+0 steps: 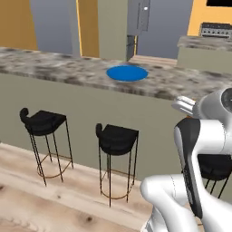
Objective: Take the cheese, chicken drumstick, and tomato from the fridge and place them on the plate on the dining counter to create an appetizer plate.
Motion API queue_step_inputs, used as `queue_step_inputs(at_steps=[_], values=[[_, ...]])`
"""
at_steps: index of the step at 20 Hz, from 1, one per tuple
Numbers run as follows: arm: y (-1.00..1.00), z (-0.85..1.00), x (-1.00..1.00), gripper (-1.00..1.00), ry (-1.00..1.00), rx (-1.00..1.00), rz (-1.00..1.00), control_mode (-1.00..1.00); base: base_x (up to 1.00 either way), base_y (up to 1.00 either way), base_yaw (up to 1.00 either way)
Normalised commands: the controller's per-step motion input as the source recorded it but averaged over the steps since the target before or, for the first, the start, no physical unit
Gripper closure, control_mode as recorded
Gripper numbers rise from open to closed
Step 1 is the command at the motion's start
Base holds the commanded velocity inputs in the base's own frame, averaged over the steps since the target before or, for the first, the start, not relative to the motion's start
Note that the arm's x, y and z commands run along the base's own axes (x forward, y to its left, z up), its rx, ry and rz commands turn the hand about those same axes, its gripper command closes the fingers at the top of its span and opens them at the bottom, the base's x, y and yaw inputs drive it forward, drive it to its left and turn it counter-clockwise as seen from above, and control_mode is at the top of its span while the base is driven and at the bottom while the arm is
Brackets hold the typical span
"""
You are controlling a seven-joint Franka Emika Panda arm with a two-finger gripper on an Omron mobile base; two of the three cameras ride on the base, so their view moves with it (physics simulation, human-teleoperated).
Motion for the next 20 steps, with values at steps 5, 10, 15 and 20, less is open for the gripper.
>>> queue_step_inputs(at_steps=[5,10,15,20], values=[[0.0,0.0,0.0,1.0,0.0,0.0,0.0,1.0,0.37,1.0,-0.33],[0.0,0.0,0.0,1.0,0.0,0.0,0.0,1.0,0.59,0.91,-0.35],[0.0,0.0,0.0,1.0,0.0,0.0,0.0,1.0,0.99,0.13,-0.25],[0.0,0.0,0.0,1.0,0.0,0.0,0.0,1.0,0.91,-0.6,-0.06]])
